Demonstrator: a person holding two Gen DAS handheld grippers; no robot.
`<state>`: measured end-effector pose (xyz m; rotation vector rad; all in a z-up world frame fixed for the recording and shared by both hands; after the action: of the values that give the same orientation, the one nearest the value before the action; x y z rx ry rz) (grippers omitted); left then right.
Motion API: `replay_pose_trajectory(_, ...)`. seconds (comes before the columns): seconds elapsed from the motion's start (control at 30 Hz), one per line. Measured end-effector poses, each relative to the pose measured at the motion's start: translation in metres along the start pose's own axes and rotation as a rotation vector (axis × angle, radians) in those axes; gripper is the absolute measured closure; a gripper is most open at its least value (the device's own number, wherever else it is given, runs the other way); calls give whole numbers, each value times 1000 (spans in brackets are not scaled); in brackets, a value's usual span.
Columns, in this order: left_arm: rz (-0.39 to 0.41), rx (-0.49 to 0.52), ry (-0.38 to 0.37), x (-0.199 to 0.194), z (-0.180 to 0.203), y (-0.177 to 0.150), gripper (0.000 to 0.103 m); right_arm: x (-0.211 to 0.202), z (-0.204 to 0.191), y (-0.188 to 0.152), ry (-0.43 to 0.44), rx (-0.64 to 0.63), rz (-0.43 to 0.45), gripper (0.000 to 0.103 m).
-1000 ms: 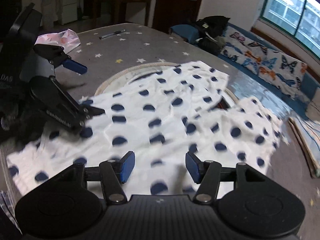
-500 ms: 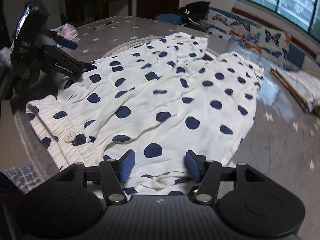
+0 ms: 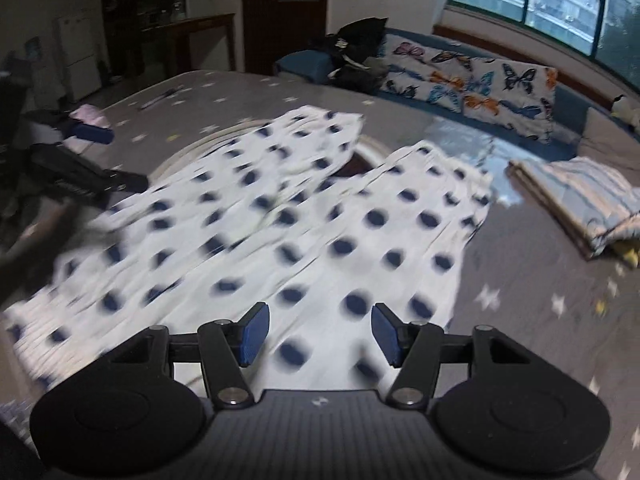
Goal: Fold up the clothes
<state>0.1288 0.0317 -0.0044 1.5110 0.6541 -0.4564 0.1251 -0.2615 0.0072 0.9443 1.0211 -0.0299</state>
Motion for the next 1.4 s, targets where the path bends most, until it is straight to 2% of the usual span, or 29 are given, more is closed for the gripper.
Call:
replay_pose_trajectory(0.07,-6,-8,-20,11,8,9,1,14,15,8,-17,8,4,45)
replay_pose_trajectory(0.17,-30,-24,-59,32,19,21,8,35,36,16,-33,35,-1,45)
replay_pose_trajectory(0.37,-72,-83,-130,74,30,39,30,76,66,24,-49,76,-17,45)
replay_pose_trajectory(0.53,-96,-77,-123,99,30,38,47,93,78,18,-75,93,-36,45)
replay_pose_trajectory(0.6,-77,-65,-124,99,27,35,48,90,81,14,-93,106,-41,45)
replay_pose_trajectory(0.77,-43,17,-17,95,21,31,50,80,91,0,-153,133,-71,45)
replay_pose_trajectory(0.83,-41,7,15,96,13,31,50,75,96,-5,-174,145,-84,44)
replay_pose_trajectory(0.97,-72,-40,-4,99,5,41,50,68,110,-10,-179,184,-89,45)
replay_pose_trajectory(1.1,-52,-36,-24,105,16,62,50,65,125,9,-166,184,-13,45)
replay_pose_trajectory(1.23,-49,-19,-71,121,37,81,50,83,134,34,-125,161,14,45)
replay_pose_trajectory(1.4,-57,-2,-127,146,61,102,50,117,145,53,-92,156,2,45)
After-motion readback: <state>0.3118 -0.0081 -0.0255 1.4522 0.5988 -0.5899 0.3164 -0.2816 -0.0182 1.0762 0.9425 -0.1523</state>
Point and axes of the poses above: each gripper's, at about its wrist camera, not at the fingertips, and x roughly the way its jaws point, z to its right, y to its top, the point moved 3 cm from there along x, roughly the way its jaws point, and after that the axes turned 13 degrees about -x, right-handed, at the moved point
